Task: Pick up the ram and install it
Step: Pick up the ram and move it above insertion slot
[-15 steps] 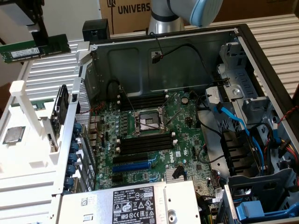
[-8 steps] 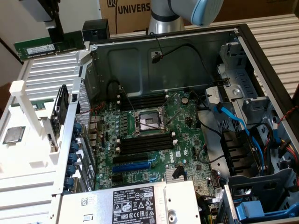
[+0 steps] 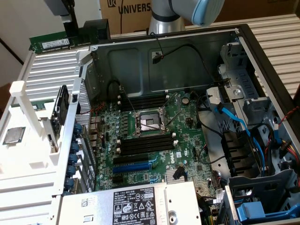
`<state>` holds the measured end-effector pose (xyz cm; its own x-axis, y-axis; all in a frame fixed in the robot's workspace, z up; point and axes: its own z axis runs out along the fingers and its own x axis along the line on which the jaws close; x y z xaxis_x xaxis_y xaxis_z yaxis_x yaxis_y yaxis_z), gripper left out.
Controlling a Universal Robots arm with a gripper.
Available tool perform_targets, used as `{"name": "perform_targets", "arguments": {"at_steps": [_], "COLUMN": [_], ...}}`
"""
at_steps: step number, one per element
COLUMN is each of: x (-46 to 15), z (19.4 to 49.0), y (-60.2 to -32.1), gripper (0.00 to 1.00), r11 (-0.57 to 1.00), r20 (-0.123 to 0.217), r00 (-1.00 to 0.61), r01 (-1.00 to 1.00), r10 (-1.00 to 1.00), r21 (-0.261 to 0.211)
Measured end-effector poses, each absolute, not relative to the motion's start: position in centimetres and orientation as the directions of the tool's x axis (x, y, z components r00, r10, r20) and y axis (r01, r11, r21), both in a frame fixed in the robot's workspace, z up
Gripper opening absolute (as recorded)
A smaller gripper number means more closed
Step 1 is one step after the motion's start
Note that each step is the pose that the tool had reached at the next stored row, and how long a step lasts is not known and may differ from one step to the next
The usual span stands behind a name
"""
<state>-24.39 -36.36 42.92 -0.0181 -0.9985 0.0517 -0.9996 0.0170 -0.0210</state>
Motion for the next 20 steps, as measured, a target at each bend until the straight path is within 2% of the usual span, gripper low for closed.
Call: {"name": "perform_targets", "arguments": {"at_steps": [20], "x": [-14.9], "z": [42.0], "y": [-35.1], "gripper": [0.12], "r11": [0.017], "r20": [0.052], "r00": [-0.018], "r01": [-1.000], "r10": [-0.999], "r21": [-0.021]}}
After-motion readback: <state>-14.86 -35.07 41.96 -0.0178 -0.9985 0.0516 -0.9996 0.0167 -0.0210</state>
